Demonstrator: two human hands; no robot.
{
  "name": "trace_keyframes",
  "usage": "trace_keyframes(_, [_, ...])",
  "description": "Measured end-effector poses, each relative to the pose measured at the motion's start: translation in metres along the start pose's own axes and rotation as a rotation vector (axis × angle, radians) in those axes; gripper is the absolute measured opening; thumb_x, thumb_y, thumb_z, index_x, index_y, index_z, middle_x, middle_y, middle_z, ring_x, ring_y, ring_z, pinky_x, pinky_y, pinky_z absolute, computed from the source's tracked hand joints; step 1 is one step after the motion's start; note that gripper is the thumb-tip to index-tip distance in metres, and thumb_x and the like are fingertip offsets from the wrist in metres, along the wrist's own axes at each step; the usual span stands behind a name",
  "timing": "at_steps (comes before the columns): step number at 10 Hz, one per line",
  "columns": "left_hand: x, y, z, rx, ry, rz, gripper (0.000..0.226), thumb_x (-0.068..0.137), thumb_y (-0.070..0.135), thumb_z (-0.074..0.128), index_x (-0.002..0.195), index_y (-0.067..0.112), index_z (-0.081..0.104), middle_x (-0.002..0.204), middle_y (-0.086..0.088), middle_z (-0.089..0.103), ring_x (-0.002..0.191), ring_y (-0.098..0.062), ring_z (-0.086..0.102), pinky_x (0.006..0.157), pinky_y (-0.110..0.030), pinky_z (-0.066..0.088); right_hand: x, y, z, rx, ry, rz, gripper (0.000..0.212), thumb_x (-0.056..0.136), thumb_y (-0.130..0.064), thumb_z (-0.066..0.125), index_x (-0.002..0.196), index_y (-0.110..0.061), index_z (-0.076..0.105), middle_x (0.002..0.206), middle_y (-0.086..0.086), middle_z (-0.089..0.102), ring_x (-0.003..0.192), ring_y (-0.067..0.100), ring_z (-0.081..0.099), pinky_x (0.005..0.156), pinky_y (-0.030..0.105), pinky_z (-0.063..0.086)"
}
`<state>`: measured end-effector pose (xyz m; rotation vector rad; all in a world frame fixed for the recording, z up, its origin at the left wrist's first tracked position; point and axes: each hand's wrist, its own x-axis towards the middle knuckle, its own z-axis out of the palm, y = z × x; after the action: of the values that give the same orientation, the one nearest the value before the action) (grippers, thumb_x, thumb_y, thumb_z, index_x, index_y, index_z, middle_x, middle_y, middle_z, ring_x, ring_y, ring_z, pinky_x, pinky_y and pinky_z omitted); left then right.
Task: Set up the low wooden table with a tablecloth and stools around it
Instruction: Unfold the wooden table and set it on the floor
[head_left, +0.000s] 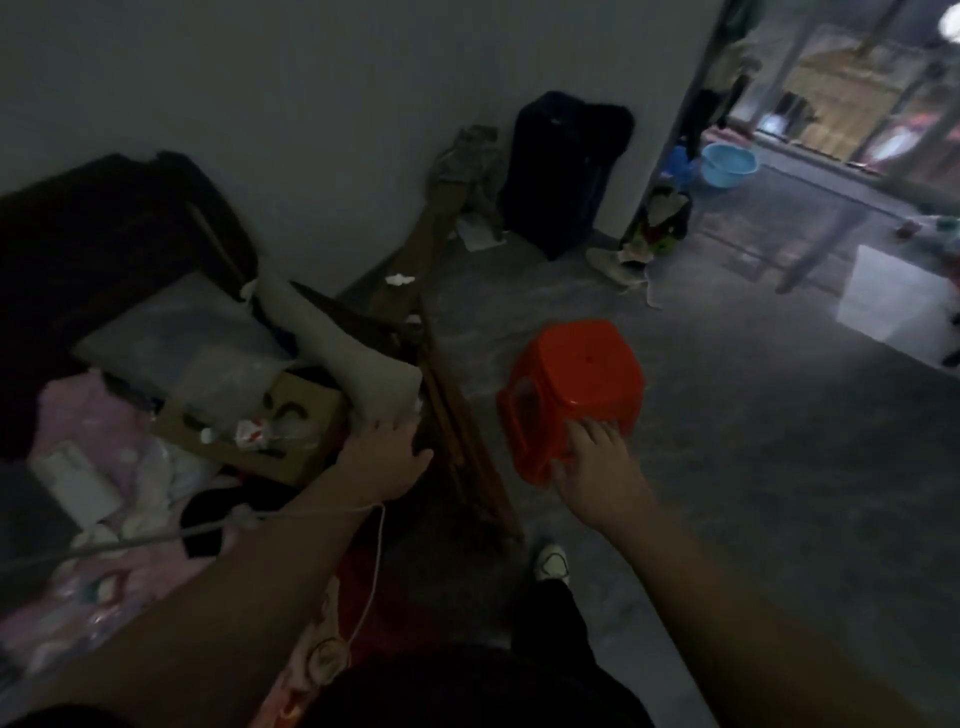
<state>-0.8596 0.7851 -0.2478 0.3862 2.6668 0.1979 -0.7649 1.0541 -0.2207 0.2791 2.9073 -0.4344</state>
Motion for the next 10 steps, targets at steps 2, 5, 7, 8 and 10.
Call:
trace_keyframes(2, [0.055, 0.021, 0.019, -0.102, -0.157, -0.226, 0.069, 0.1, 0.054, 0.039, 0.156, 0.018, 0.021, 0.16, -0.011, 0.024, 0.144, -0.036, 0.025, 0.114, -0.045, 0.03, 0.107, 0.021, 0.014, 0.03, -0.217, -0.184, 0.066, 0.097, -0.042, 0.049, 0.155, -0.018, 0.027, 0.159, 0.012, 0.028, 0.147, 0.031, 0.02, 0.118, 0.044, 0.024])
trace_keyframes(5, [0.105, 0.028, 0.052, -0.174, -0.177, -0.347, 0.06, 0.103, 0.042, 0.038, 0.155, 0.015, 0.026, 0.156, -0.013, 0.034, 0.139, -0.03, 0.038, 0.109, -0.042, 0.036, 0.204, 0.018, 0.074, 0.079, -0.5, -0.319, 0.064, 0.098, -0.039, 0.049, 0.154, -0.015, 0.028, 0.156, 0.011, 0.032, 0.145, 0.031, 0.022, 0.115, 0.047, 0.03])
trace_keyframes(7, [0.165, -0.005, 0.097, -0.375, -0.236, -0.44, 0.058, 0.098, 0.024, 0.053, 0.153, 0.018, 0.032, 0.153, -0.011, 0.039, 0.138, -0.031, 0.04, 0.112, -0.038, 0.036, 0.249, 0.005, 0.159, 0.144, -0.679, -0.254, 0.065, 0.098, -0.035, 0.051, 0.155, -0.014, 0.027, 0.156, 0.011, 0.033, 0.144, 0.031, 0.029, 0.116, 0.042, 0.029])
trace_keyframes(8, [0.213, -0.037, 0.138, -0.569, -0.205, -0.439, 0.058, 0.1, 0.026, 0.052, 0.153, 0.014, 0.031, 0.155, -0.012, 0.038, 0.14, -0.03, 0.038, 0.115, -0.035, 0.031, 0.269, -0.003, 0.203, 0.239, -0.699, -0.136, 0.063, 0.097, -0.035, 0.053, 0.153, -0.016, 0.031, 0.151, 0.009, 0.04, 0.137, 0.028, 0.039, 0.109, 0.036, 0.037])
trace_keyframes(10, [0.285, -0.065, 0.195, -0.792, -0.132, -0.453, 0.054, 0.102, 0.024, 0.051, 0.149, 0.005, 0.034, 0.149, -0.016, 0.042, 0.136, -0.029, 0.042, 0.099, -0.02, 0.03, 0.297, -0.022, 0.287, 0.566, -0.704, 0.155, 0.044, 0.096, -0.034, 0.057, 0.136, -0.018, 0.049, 0.114, -0.004, 0.058, 0.1, 0.012, 0.055, 0.081, 0.022, 0.039])
